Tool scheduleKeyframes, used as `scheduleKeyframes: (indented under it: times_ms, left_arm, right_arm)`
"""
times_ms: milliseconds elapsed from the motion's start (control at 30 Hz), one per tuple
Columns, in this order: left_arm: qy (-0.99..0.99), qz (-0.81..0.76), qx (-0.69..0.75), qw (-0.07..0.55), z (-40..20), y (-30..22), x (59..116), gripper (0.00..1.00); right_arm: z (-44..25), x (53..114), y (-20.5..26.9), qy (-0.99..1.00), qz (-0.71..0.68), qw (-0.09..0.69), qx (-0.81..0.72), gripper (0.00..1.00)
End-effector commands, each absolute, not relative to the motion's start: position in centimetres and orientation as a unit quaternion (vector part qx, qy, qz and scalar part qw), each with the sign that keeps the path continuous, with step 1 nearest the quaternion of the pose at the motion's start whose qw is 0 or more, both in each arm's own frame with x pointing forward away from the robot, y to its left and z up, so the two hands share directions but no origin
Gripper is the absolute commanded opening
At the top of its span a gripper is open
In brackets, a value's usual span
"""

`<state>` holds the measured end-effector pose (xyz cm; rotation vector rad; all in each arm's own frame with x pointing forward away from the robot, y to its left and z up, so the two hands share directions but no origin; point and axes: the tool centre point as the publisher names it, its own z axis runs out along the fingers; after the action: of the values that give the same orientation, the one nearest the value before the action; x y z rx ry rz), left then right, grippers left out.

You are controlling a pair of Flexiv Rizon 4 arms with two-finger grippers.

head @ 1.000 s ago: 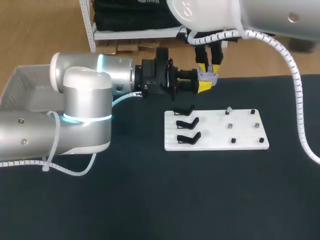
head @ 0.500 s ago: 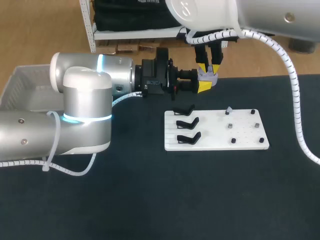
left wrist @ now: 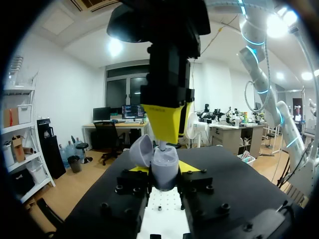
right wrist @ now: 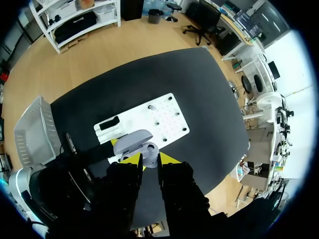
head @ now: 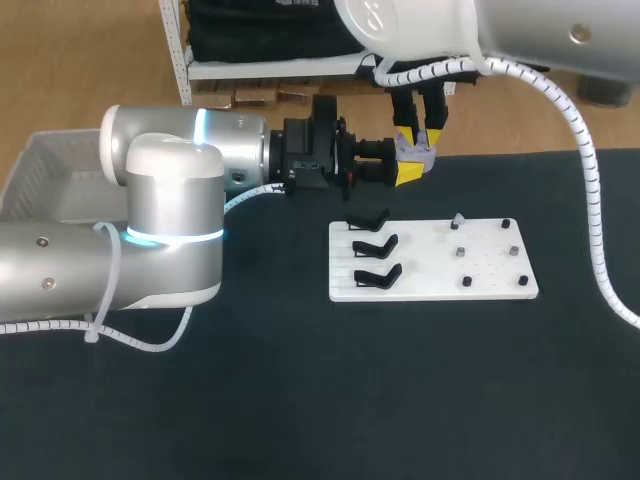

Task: Pick up each earbud case from the left stands, insert the matching earbuds, close the lid, and place the case in the box.

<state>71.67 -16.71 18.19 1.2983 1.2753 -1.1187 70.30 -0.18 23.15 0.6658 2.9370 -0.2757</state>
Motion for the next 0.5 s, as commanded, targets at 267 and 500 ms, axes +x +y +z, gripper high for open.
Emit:
scheduleKeyframes:
  times_ms: [267,500]
  left_arm:
    - [0.521,-0.458,0.531,0.486,18.02,-16.67,71.54,0.00]
    - [0.521,-0.458,0.531,0.486,18.02,-16.67,71.54,0.00]
  right_arm:
    - [22.67,70.16,-0.19,0.969,-0.091,0.056,0.221,0.00]
    - [22.20,69.96,-0.12,0.970,-0.090,0.052,0.220,0.00]
